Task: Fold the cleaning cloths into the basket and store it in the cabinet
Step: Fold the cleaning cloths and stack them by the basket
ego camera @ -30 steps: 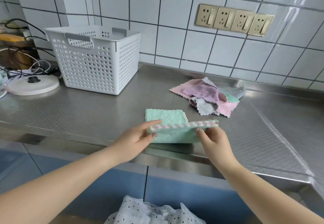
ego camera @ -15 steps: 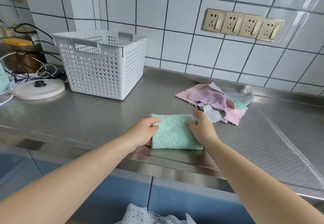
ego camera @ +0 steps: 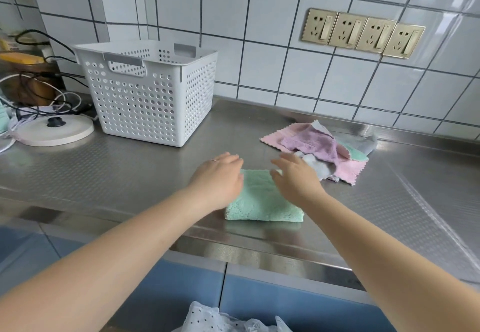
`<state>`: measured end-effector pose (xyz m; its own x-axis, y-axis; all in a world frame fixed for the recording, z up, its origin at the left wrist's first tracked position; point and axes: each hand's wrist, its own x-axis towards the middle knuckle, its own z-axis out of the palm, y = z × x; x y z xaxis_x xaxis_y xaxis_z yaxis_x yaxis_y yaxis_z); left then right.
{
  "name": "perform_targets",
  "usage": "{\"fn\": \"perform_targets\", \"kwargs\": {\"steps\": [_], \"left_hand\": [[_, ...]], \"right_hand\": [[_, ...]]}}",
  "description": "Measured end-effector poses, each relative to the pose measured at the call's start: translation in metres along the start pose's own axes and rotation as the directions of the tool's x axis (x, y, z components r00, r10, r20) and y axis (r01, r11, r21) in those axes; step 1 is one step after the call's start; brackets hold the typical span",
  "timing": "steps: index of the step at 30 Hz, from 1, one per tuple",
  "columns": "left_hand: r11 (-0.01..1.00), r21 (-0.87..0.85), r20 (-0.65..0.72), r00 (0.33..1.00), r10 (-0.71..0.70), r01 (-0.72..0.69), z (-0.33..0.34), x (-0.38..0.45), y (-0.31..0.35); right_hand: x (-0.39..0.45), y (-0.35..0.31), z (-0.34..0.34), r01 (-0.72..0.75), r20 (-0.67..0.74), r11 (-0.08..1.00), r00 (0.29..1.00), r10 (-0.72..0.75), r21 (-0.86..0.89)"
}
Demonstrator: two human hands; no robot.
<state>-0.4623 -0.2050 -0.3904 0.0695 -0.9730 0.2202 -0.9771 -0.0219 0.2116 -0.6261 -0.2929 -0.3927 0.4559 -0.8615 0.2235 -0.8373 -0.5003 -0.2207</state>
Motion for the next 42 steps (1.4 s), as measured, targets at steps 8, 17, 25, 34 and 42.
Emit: {"fn": "perform_targets", "kwargs": {"steps": [8,17,25,34,42], "left_hand": [[0.992,0.101,0.236,0.967,-0.094,0.072,0.041,0.002,0.02],[0.993,0.032,0.239,0.964,-0.115,0.11,0.04,-0.006,0.01],[0.981,0.054,0.194,0.961,-0.195,0.188,0.031,-0.023,-0.014],[0.891,-0.407,0.153,0.977,-0.15,0.201,0.018,-0.03,-0.008],[0.361,-0.877,0.216,0.932,-0.292,0.317,0.006,-0.032,-0.036]], "right_hand": [[-0.011,-0.017,0.038,0.049,0.276,0.996,0.961,-0.027,-0.073],[-0.023,0.012,0.03,-0.104,0.296,0.994,0.949,0.111,-0.04],[-0.034,0.031,-0.003,-0.252,0.157,0.964,0.959,0.237,0.085],[-0.04,0.026,-0.014,-0.387,0.314,0.724,0.918,0.243,0.571],[-0.031,-0.013,0.002,-0.41,0.364,0.379,0.912,0.19,0.83]]}}
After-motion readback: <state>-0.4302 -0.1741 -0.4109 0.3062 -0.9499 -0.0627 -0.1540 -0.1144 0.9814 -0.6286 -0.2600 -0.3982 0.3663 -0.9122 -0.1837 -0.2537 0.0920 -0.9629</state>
